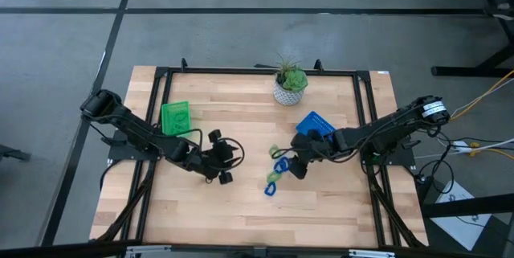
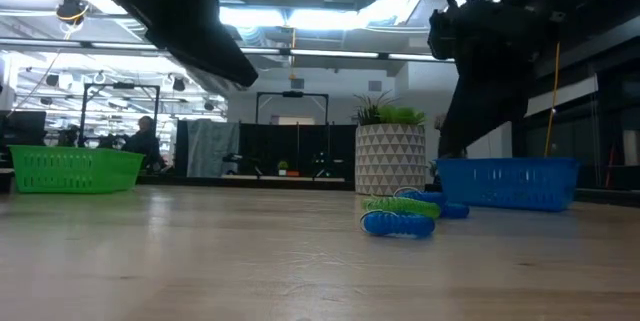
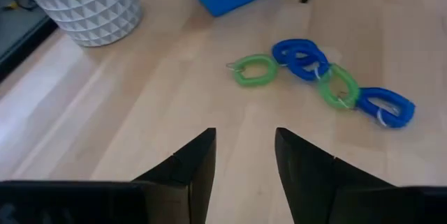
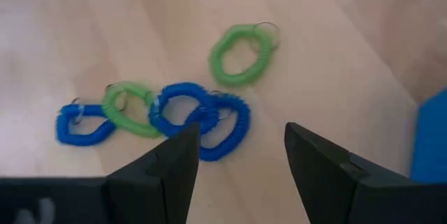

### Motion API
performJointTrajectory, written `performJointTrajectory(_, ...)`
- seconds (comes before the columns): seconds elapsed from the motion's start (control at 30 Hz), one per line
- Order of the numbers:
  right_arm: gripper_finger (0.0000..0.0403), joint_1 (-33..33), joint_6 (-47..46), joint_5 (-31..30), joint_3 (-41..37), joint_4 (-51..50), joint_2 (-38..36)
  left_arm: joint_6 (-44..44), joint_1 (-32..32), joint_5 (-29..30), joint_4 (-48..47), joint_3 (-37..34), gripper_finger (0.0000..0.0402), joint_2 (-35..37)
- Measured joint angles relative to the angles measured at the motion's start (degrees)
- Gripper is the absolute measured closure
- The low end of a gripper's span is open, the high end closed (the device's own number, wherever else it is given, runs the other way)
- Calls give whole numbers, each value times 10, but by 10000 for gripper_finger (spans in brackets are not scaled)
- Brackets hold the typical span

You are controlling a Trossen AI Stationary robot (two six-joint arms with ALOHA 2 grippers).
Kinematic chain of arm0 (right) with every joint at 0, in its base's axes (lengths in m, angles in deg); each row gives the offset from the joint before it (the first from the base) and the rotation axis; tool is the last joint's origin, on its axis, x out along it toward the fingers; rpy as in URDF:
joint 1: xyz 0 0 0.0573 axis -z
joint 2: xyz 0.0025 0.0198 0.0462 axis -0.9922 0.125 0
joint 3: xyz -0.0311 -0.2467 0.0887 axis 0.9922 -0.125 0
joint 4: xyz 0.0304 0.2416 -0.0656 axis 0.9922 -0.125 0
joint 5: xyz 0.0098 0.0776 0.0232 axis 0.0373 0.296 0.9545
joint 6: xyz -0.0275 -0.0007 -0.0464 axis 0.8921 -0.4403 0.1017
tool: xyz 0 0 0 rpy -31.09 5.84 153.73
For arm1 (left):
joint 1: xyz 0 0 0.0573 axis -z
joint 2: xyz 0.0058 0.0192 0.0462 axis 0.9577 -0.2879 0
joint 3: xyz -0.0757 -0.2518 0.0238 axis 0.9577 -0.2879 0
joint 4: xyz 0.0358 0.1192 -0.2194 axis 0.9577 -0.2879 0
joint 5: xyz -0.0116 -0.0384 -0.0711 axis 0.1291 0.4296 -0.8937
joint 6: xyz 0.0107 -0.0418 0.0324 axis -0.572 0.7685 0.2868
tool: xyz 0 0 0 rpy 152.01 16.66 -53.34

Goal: Sort spring keychains
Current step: Put the blue spring keychain in the blue bin

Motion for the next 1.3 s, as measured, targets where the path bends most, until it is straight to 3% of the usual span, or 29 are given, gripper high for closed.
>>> performJointTrajectory(0.23, 194, 0, -31, -3, 0, -6, 25, 1, 0, -2, -3, -5, 257, 0)
performJointTrajectory(0.5, 194, 15, -16, 51, 0, 1, 80, 2, 0, -2, 0, -5, 262, 0)
performJointTrajectory(0.97, 194, 30, -6, 55, 0, 63, 119, 10, 0, -6, -2, -5, 263, 0)
performJointTrajectory(1.3, 194, 29, 50, 29, 98, -61, 191, 10, 0, -7, -2, -5, 263, 0)
